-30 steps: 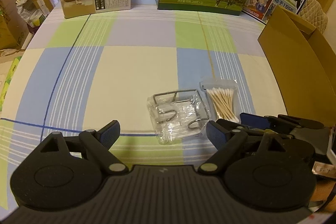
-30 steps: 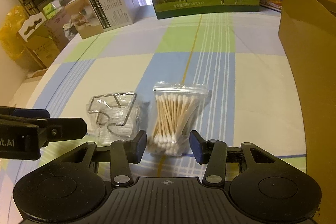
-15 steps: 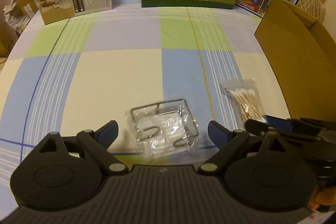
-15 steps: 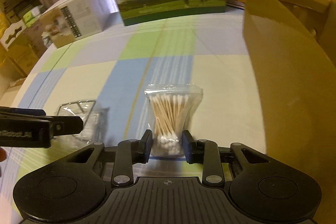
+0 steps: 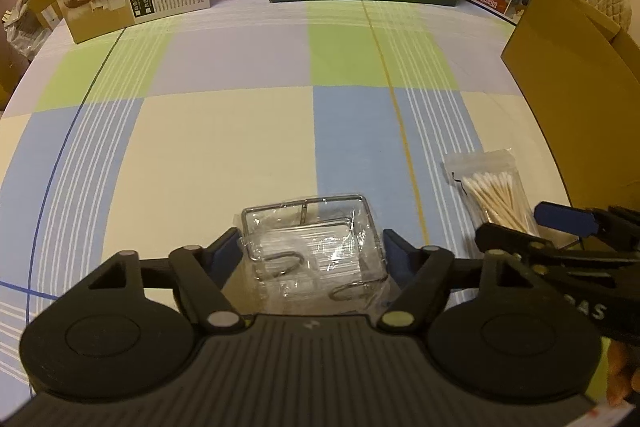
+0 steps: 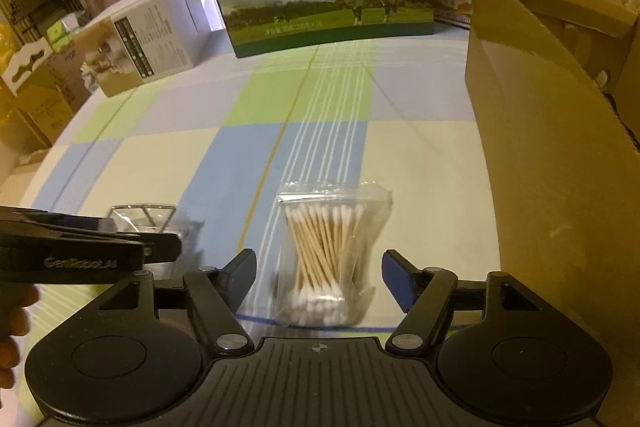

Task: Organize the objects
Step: 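Grasp the wrapped wire holder with the left gripper while the right gripper grasps the cotton swab bag, then carry the wire holder and cotton swab bag with both grippers over the cardboard box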

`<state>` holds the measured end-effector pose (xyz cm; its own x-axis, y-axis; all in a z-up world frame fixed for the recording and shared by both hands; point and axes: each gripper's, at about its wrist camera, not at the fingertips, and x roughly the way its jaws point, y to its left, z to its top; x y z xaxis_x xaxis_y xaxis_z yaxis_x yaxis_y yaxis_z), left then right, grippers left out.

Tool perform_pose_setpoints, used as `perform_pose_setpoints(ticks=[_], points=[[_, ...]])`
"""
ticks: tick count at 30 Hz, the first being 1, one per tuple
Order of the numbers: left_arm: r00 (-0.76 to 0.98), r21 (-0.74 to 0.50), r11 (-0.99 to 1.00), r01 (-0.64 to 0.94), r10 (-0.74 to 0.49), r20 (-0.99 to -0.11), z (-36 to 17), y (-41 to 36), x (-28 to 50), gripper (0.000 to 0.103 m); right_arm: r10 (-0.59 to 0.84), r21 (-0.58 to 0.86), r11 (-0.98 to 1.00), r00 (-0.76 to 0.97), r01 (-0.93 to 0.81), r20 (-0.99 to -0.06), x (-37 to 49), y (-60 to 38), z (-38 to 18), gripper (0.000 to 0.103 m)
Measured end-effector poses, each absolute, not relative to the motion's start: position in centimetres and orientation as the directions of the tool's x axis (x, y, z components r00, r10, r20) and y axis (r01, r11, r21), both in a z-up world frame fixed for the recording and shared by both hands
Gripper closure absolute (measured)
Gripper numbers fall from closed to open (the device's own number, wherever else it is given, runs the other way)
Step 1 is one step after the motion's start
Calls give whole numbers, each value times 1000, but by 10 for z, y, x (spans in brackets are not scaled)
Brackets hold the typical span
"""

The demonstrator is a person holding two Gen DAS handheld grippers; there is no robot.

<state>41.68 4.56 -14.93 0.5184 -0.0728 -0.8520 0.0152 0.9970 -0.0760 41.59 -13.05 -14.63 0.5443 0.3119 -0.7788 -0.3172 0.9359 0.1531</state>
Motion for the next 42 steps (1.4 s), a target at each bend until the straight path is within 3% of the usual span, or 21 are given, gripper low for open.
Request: perform_pose_setpoints(ticks=[6, 12, 16, 42], points=[[527, -73, 997, 4, -64, -847, -149, 52, 418, 36, 278, 100, 937, 542, -335, -793, 426, -122, -156, 39], [531, -56, 998, -4, -45, -846, -148, 56, 414, 36, 255, 31, 926, 561, -377, -788, 425, -112, -157, 68], [530, -47, 999, -8, -36, -847, -148, 56, 409, 37, 273, 44, 919, 550, -392, -789, 421, -113, -156, 77], [473, -38, 997, 62, -63, -879, -142, 40, 310, 37, 334, 112, 883, 444, -455, -831, 315, -137, -148, 81]])
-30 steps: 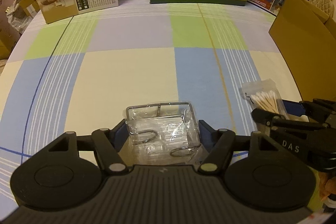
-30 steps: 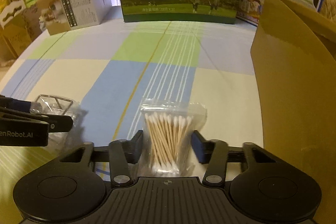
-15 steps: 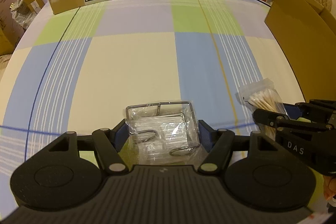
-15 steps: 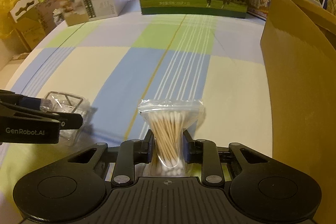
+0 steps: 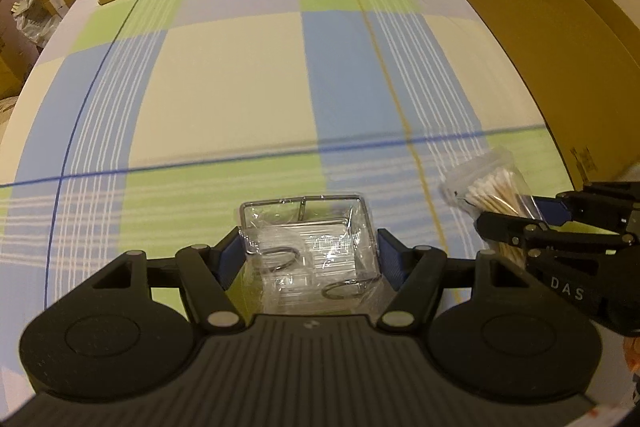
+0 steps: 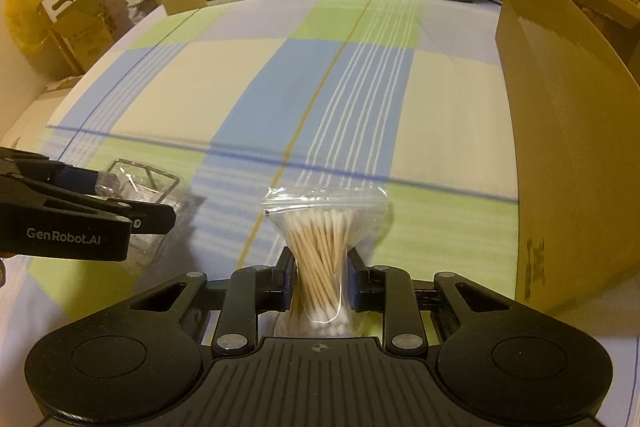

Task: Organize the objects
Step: 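Carry the wire holder and cotton swab bag with both grippers over the cardboard box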

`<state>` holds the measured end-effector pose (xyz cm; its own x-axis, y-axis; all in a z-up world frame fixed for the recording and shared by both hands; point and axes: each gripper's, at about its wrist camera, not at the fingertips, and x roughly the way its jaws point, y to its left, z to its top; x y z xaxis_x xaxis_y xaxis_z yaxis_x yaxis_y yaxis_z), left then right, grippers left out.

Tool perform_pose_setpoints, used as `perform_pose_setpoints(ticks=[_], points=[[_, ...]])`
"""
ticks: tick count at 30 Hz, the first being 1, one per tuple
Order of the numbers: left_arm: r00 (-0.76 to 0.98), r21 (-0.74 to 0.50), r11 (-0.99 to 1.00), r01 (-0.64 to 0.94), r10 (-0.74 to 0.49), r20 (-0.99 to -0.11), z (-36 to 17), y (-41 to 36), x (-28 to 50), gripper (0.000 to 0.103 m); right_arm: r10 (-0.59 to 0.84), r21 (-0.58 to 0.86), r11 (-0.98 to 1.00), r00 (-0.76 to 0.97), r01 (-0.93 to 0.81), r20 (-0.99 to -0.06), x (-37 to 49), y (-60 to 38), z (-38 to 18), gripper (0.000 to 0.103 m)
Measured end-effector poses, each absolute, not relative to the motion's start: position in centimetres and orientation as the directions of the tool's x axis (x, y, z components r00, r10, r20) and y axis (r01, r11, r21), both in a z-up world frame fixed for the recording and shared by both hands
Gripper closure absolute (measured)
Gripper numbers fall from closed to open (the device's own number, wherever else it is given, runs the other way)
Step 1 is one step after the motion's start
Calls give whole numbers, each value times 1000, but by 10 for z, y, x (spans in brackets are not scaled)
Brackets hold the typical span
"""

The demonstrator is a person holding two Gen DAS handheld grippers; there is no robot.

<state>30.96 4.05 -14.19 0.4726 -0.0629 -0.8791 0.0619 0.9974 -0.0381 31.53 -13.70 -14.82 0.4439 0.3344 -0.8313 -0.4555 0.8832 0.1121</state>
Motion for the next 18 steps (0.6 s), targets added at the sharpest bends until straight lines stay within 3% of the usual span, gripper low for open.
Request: perform_pose_setpoints(ticks=[9, 18], points=[[455, -43, 992, 118, -93, -886, -136, 20, 280, 38, 356, 159, 885, 414, -438, -838, 284, -156, -140, 82], [528, -59, 982, 178, -146, -837, -81, -19, 274, 38, 423, 212, 886, 534, -411, -732, 260, -211, -69, 82]])
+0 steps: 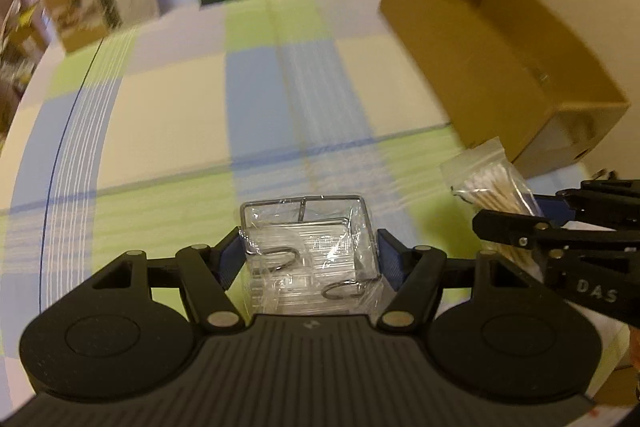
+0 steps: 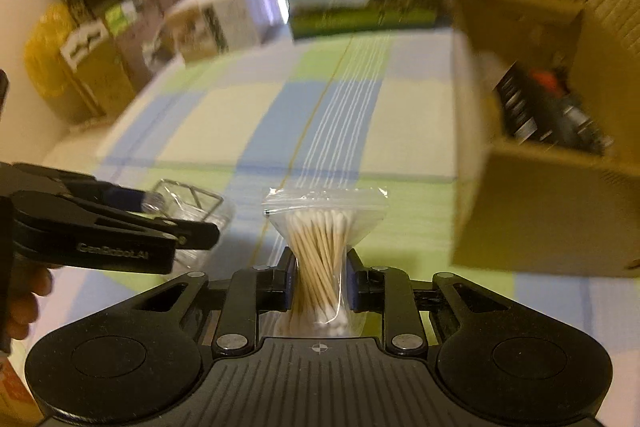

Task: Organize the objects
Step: 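Carry the wire holder and cotton swab bag with both grippers over the cardboard box, then release the cotton swab bag with the right gripper while the left gripper drops the wire holder into the box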

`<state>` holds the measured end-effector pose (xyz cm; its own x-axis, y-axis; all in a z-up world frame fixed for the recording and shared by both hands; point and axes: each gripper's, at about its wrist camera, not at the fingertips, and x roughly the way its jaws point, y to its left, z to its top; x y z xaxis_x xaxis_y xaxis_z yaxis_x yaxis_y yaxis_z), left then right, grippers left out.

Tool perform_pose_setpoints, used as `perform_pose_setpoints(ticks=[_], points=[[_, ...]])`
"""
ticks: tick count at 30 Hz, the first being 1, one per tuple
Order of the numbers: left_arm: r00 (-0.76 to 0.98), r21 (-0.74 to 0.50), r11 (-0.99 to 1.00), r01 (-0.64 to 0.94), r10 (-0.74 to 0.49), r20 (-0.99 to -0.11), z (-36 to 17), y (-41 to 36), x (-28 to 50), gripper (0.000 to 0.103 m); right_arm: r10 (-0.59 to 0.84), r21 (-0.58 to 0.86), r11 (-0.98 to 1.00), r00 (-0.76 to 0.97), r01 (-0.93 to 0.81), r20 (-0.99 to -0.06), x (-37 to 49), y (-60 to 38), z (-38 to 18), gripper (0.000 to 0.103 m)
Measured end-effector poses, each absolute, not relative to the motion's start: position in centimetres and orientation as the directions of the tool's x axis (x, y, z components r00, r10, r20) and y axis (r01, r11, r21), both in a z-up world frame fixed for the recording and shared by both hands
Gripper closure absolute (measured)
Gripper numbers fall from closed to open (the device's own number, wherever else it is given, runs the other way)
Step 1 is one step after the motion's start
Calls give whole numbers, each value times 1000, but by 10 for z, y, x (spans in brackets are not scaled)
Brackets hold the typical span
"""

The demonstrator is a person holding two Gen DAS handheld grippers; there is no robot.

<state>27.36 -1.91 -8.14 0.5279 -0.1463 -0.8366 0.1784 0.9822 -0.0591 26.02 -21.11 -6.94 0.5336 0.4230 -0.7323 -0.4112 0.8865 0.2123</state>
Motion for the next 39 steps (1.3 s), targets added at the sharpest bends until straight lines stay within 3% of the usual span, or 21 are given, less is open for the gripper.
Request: perform_pose_setpoints(ticks=[8, 15, 25, 39], points=[[616, -60, 958, 282, -228, -754, -22, -88, 296, 37, 382, 199, 921, 672, -336, -635, 279, -282, -10, 82], [651, -50, 939, 340, -273, -708, 2, -161, 337, 37, 319, 203, 948, 716, -246, -621, 327, -349, 2, 82], [646, 4, 938, 347, -236, -726, -11, -235, 418, 37, 310, 202, 950, 679, -237, -666, 407, -396, -18, 82], [669, 95, 950, 298, -137, -730, -35, -262, 503, 35, 323, 189, 944, 646, -269, -692, 484, -401, -41, 82]])
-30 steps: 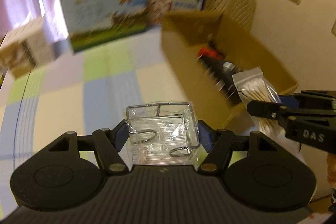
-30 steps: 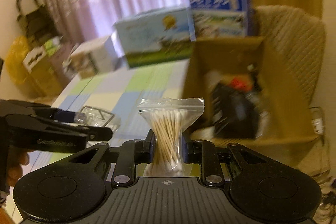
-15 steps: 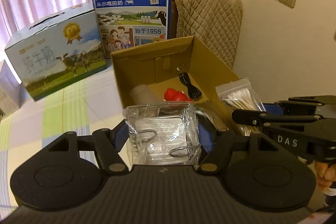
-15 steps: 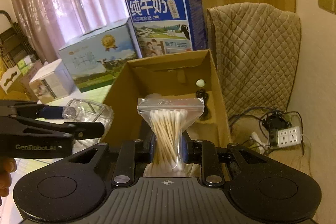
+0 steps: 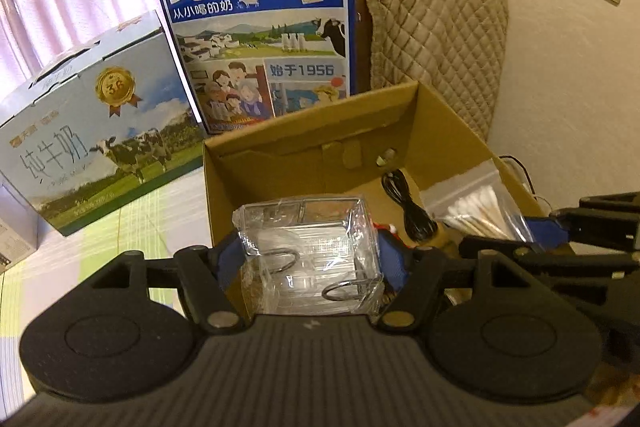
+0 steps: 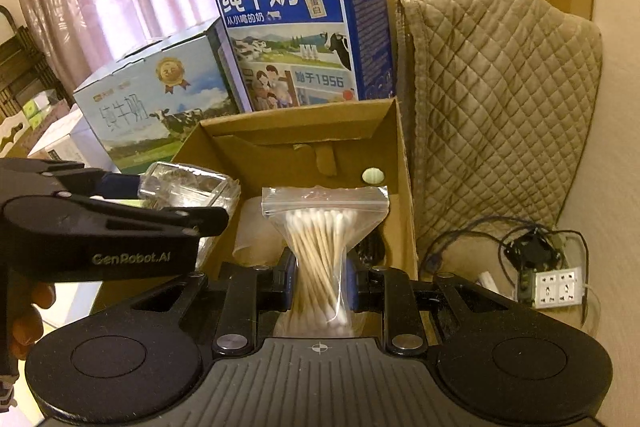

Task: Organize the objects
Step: 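Release the cotton swab bag with the right gripper while the left gripper drops the wire holder into the box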

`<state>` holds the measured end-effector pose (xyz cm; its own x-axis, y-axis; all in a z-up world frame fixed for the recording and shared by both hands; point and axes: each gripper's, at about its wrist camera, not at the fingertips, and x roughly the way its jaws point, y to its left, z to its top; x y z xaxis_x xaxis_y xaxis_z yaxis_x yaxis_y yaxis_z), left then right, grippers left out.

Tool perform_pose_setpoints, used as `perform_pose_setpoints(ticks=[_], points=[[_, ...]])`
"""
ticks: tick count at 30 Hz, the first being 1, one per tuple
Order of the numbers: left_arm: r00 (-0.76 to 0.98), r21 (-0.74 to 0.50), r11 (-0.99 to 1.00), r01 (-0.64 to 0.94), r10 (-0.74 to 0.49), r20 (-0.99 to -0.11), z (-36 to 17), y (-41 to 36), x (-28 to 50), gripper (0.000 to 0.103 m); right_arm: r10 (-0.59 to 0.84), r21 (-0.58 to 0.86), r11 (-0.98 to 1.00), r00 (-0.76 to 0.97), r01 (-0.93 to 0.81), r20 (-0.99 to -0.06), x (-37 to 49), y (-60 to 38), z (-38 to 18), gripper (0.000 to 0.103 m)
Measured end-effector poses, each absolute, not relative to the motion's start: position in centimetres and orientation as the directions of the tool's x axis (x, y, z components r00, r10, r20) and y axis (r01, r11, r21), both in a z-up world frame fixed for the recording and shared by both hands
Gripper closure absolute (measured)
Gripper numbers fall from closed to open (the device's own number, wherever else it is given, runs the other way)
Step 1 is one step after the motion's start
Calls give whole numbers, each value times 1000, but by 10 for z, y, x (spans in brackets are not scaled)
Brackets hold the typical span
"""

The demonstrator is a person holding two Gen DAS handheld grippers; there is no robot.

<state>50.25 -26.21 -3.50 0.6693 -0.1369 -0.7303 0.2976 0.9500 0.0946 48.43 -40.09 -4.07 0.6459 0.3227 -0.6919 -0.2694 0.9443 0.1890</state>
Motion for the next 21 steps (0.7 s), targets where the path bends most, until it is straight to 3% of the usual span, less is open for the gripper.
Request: perform_pose_setpoints(ticks=[6, 21], points=[[710, 140, 944, 299, -122, -693, -29, -263, 510, 20, 334, 198, 941, 645, -276, -687, 498, -401, -43, 82], [707, 109, 967, 231, -90, -701, -21, -238, 509, 16, 335, 176, 938, 659, -298, -673, 511, -393, -43, 82]])
